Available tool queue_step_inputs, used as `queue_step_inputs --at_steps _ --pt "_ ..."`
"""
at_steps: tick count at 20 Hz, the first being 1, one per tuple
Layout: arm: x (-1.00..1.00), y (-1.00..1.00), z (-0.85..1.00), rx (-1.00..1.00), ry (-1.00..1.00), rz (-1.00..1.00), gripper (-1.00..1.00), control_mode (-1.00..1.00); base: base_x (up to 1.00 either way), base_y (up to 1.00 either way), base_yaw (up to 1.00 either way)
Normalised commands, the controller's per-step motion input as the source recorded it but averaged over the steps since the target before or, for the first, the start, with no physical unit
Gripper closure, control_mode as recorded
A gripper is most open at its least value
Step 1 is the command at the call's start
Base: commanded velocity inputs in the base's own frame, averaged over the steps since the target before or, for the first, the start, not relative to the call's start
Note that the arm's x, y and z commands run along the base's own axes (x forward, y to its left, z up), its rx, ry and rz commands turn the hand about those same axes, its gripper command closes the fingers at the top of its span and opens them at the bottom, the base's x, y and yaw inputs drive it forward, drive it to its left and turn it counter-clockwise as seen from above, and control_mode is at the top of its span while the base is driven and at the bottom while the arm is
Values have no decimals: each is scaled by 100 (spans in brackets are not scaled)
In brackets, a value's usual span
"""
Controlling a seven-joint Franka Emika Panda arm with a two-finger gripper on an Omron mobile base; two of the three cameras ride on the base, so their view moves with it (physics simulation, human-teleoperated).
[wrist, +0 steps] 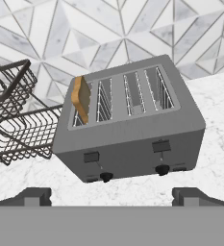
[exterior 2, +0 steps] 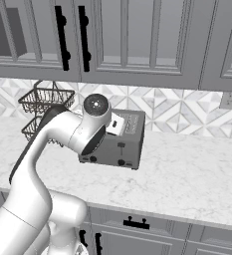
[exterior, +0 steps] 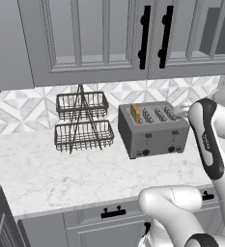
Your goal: Start the toaster. Once the lever pops up, take the bread to the plate on the dining counter.
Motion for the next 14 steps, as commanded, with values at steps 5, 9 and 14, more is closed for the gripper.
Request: queue_step_inputs --at_steps 5,9,14 --pt "0 8 0 0 0 0 -100 -100 0 0 0" --pt "-2 84 0 3 0 0 -100 -100 0 0 0" --pt "5 74 0 2 2 -2 -100 -100 0 0 0"
